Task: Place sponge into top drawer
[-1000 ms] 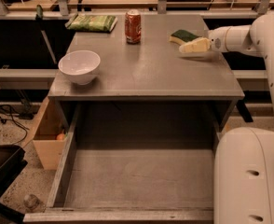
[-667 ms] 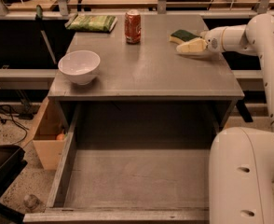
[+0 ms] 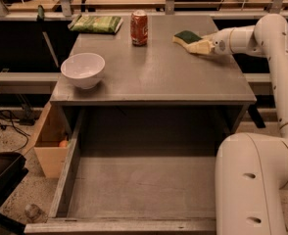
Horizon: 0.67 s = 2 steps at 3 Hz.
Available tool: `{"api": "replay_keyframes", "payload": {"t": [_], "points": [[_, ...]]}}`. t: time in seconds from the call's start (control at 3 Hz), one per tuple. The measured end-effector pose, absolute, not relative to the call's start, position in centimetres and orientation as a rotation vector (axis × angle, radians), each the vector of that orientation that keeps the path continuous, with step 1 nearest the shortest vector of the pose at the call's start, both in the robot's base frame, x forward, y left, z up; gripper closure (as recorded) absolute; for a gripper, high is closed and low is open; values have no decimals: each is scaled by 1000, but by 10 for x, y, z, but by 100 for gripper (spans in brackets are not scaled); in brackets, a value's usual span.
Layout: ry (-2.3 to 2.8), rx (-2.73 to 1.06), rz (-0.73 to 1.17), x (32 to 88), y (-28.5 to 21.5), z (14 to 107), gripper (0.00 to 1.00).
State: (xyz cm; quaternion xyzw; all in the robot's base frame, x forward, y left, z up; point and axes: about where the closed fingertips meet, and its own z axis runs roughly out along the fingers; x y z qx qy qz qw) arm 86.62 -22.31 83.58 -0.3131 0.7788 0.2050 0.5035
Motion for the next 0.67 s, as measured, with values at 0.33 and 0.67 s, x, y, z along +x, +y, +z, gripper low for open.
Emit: {"api": "replay_keyframes", "payload": {"t": [0.33, 0.67], "points": [[1882, -759, 500, 867, -220, 833, 87], [1883, -760, 502, 868, -218, 832, 100]]}}
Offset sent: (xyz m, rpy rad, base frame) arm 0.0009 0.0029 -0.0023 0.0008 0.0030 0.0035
